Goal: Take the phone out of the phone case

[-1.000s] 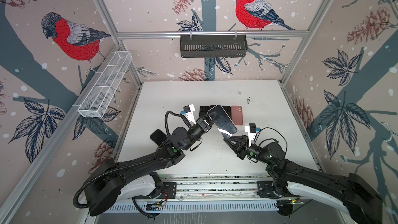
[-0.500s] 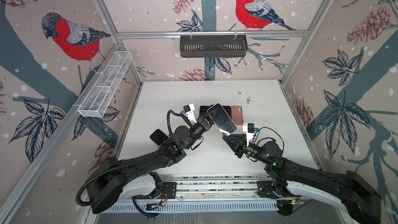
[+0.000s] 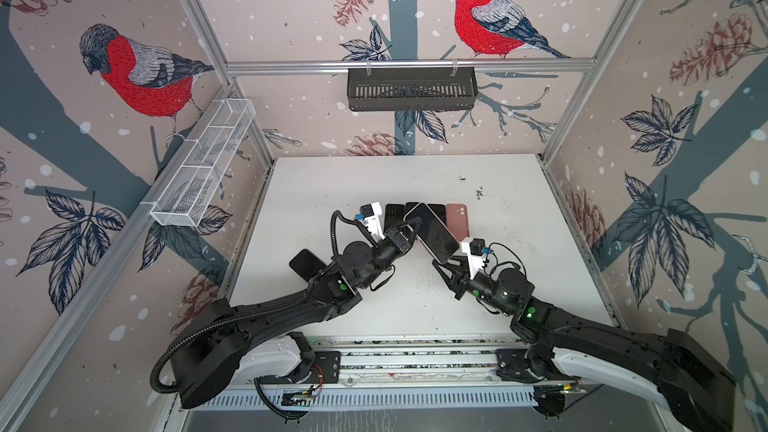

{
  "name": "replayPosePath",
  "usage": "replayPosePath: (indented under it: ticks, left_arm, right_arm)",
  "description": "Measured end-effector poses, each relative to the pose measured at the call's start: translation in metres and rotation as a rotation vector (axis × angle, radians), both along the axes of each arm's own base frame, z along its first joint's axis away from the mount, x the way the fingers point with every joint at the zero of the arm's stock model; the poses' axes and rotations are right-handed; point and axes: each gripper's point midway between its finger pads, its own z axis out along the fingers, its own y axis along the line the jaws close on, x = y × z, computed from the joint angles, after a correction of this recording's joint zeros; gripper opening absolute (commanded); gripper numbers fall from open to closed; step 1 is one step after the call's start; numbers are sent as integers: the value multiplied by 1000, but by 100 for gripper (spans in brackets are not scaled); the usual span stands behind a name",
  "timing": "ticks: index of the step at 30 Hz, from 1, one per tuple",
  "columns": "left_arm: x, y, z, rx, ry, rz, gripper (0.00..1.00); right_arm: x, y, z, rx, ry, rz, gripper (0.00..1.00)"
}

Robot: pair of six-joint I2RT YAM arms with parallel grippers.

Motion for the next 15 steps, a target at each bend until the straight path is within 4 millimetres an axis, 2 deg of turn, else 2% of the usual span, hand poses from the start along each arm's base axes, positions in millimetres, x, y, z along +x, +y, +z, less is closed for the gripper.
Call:
replayPosePath:
  ticks: [3,9,12,15]
  left_arm:
    - [-4,0,4,-8,-6,-16,0]
    - [-12,0,12,1,-21,-60,0]
    - [-18,3,16,20,-44,-94,0]
    - [-17,9,12,63,-48,-104,0]
  right_arm:
    - [-3,-8,6,26,-20,-9,57]
    - [-9,-27,17,63,-42,-45,76]
    - [0,-46,18,83,-24,-146,85]
    - [-3,-53,20,98,-23,-157,92]
